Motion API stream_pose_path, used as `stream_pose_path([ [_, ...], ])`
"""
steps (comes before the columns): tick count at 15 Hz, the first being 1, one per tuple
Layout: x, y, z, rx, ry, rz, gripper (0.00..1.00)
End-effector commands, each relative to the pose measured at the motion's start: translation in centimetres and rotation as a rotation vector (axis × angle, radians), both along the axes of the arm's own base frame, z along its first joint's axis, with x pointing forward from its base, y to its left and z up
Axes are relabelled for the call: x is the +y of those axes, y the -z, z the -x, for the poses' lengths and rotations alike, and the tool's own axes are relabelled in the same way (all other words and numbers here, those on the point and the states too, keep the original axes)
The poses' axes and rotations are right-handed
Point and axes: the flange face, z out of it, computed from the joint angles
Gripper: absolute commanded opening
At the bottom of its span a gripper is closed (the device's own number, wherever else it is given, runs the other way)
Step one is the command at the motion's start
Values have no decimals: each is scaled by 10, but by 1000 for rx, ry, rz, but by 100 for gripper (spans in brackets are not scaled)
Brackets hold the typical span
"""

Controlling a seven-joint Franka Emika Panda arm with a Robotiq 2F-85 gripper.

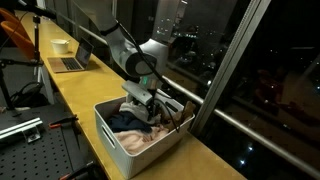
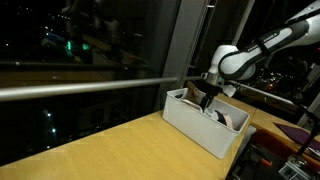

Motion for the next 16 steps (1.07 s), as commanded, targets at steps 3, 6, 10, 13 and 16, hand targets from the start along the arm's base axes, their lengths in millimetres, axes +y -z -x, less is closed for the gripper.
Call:
stream_pose_path([
  [3,-17,64,-18,91,16,-83,100],
  [6,-25,83,-23,123,53,-114,73],
  [10,-27,74,-29,130,81,-122,46],
  [13,-24,52,-29,129,86,-106,25],
  [16,-24,25,-23,113,100,-90,5],
])
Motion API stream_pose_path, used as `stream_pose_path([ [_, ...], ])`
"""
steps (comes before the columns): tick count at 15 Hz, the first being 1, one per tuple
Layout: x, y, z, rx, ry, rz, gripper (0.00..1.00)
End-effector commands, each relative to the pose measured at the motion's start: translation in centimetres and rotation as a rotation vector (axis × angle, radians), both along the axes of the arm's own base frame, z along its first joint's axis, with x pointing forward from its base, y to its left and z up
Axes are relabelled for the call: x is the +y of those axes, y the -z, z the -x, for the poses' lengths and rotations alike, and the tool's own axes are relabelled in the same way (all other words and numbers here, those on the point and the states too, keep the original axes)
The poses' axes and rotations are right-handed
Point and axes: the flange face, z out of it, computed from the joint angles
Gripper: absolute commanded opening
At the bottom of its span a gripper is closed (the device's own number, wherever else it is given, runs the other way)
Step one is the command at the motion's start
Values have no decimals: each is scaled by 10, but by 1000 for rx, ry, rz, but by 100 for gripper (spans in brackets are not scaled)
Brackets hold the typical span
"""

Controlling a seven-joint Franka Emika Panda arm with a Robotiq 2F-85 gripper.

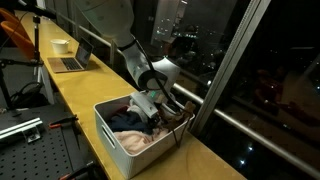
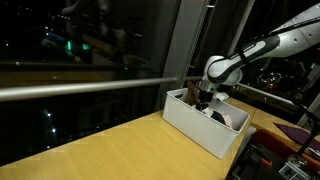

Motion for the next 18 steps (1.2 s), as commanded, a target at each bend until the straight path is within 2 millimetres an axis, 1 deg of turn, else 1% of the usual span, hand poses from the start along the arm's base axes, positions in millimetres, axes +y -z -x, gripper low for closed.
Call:
stream_pose_path([
  [1,2,-41,9,-11,26,12,2],
  [3,2,-69,15,-29,38,24,0],
  [5,7,-106,20,-50,49,37,1],
  [7,23,-149,22,-74,53,62,0],
  [9,46,-191,23,-98,51,99,0],
  [11,78,-233,25,-125,45,147,0],
  [13,118,-271,29,-148,32,194,0],
  [16,187,-321,38,-179,10,257,0],
  [18,238,-348,45,-194,-5,285,0],
])
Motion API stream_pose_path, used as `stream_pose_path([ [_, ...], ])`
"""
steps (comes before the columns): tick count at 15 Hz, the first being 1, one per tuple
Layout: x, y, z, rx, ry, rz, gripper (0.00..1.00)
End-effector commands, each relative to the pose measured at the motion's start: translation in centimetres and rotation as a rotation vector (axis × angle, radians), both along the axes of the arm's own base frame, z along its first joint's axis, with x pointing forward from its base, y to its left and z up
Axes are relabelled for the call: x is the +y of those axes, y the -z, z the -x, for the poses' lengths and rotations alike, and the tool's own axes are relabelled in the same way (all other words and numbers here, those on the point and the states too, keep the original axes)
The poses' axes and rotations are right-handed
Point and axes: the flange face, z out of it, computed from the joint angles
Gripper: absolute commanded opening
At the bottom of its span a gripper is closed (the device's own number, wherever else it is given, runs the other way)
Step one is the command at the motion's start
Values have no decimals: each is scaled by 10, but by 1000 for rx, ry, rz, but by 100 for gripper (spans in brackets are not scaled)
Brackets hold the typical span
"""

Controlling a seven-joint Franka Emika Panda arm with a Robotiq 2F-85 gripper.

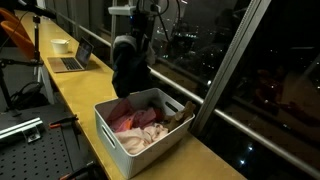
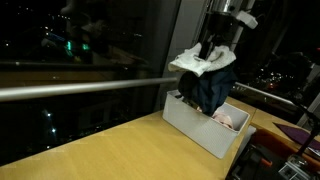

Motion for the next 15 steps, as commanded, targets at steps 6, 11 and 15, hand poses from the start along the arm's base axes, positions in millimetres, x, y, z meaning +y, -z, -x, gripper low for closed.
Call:
stream_pose_path([
  [6,186,-34,-2,-17,-78,-25,0],
  [11,184,58,-24,48,-81,-147,0],
  [15,160,128,-25,115,-47,-220,0],
])
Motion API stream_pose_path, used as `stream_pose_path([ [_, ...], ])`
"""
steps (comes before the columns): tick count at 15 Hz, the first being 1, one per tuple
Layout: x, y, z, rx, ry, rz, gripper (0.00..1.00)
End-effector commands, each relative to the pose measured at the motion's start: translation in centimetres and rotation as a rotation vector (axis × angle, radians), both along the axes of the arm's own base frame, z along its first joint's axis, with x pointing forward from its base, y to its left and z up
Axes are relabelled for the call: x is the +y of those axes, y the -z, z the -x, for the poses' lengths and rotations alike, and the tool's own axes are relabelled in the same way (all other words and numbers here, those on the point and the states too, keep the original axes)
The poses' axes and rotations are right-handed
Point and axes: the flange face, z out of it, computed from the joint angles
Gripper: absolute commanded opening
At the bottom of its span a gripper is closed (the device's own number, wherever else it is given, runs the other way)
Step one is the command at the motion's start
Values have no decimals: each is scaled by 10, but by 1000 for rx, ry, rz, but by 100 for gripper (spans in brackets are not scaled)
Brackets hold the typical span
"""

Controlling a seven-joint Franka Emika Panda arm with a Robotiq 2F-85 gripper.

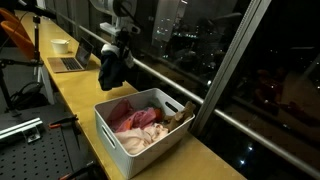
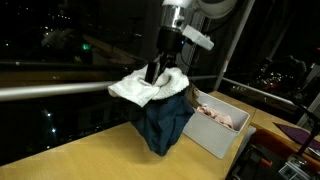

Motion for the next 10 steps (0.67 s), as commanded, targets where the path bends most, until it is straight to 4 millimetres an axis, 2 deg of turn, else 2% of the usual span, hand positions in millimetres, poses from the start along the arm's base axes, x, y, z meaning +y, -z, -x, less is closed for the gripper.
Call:
stream_pose_path([
  [1,-19,35,7,41,16,-64,0],
  [5,-23,70,21,98,28,-70,0],
  [7,-22,78,26,113,28,-76,0],
  [8,-21,79,28,119,26,-75,25],
  [9,-20,79,29,123,25,-74,26],
  [10,-21,78,29,124,25,-73,33],
])
